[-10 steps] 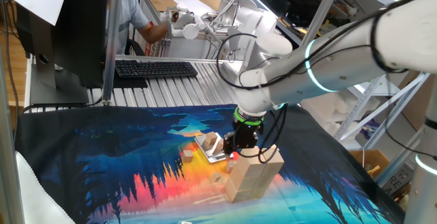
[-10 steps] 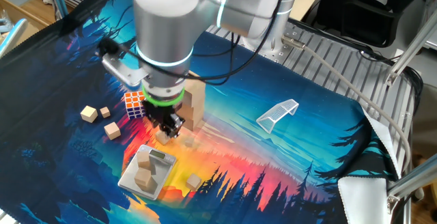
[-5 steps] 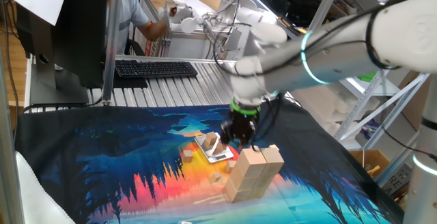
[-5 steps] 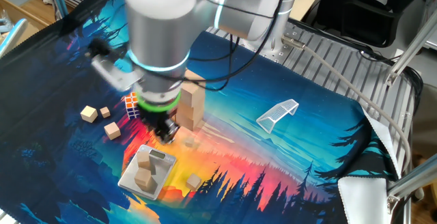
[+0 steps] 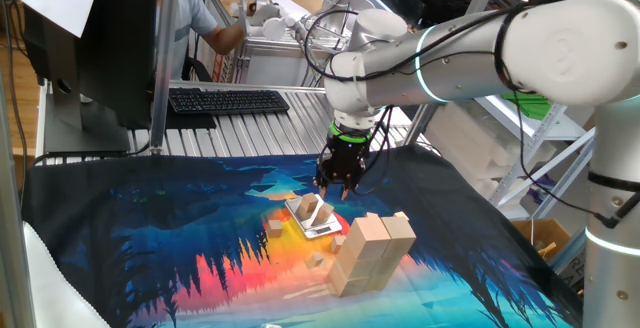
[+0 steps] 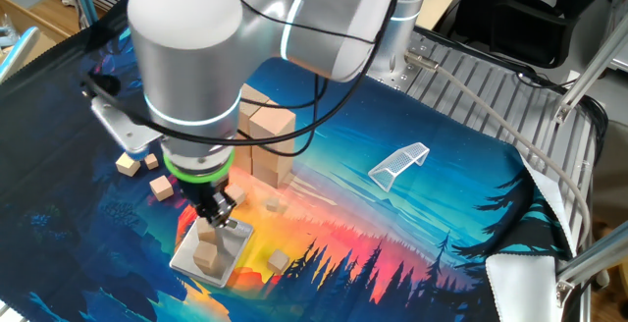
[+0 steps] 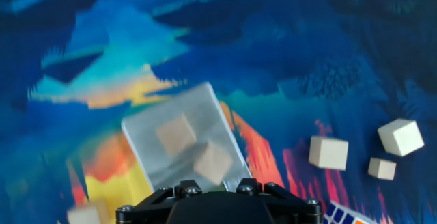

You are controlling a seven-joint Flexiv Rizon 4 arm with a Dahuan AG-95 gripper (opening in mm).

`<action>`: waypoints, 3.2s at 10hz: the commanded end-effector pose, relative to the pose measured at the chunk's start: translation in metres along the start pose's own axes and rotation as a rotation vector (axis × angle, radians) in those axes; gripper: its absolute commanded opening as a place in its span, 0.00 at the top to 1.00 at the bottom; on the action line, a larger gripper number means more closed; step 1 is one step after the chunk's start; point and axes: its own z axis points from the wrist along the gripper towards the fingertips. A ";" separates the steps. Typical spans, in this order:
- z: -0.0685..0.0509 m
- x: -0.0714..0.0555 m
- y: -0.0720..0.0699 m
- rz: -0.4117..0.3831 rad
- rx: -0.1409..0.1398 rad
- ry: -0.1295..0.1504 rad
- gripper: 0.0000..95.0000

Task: Stack the blocks into a pyramid shape

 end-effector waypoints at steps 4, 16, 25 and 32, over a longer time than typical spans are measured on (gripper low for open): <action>0.017 -0.014 0.000 0.053 -0.003 -0.011 0.60; 0.033 -0.006 -0.004 0.121 -0.002 0.003 0.60; 0.040 -0.003 -0.003 0.122 -0.016 0.004 1.00; 0.017 0.029 0.008 0.120 -0.003 0.025 1.00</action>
